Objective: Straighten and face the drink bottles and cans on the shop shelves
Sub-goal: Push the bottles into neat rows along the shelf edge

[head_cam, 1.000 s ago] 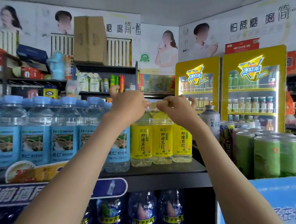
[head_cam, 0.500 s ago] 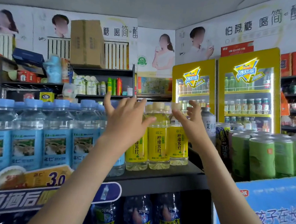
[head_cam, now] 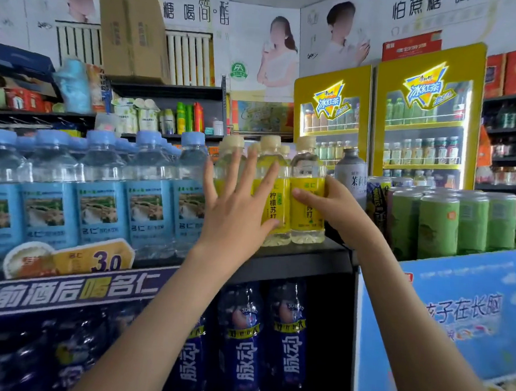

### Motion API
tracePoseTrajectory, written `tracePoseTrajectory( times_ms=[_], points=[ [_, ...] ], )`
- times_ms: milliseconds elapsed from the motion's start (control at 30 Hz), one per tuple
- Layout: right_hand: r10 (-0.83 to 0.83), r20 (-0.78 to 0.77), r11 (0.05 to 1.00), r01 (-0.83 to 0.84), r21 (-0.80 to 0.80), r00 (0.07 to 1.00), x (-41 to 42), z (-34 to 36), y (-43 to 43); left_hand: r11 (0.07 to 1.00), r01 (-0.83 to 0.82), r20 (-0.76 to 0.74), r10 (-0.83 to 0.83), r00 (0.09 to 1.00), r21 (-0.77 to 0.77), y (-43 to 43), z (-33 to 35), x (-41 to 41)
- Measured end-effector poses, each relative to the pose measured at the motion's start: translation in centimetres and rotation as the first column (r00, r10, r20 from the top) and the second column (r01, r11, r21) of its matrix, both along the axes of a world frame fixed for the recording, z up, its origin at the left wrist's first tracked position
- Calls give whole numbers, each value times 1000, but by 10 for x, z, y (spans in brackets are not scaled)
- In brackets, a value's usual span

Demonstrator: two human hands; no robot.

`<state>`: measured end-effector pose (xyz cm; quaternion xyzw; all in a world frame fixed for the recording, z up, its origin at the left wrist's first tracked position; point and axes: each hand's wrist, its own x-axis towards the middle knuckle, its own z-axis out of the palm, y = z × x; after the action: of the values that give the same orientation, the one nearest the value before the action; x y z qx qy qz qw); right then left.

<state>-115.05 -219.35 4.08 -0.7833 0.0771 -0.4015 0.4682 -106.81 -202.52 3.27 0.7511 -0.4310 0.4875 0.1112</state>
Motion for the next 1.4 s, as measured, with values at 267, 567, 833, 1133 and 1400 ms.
tracePoseTrajectory(
  times_ms=[267, 567, 833, 1133, 1400],
  points=[
    [-438, 623, 766, 632, -120, 648, -18, -112, 71, 806, 331, 19, -370, 929, -491, 29, -168, -31],
    [-477, 79, 868, 456, 196, 875, 4, -267, 93, 923, -54, -695, -247, 675, -381, 16, -270, -23],
    [-406, -252, 882, 449, 144, 879, 12, -283, 79, 913, -188, -793, -197, 576, -363, 0, -280, -18],
    [-468, -272, 866, 498, 49, 841, 13, -287, 63, 873, -281, -776, -158, 610, -399, -14, -283, -15],
    [-585, 6, 811, 585, -26, 811, 6, -293, 85, 901, -184, -702, -164, 693, -392, 8, -288, -12]
  ],
)
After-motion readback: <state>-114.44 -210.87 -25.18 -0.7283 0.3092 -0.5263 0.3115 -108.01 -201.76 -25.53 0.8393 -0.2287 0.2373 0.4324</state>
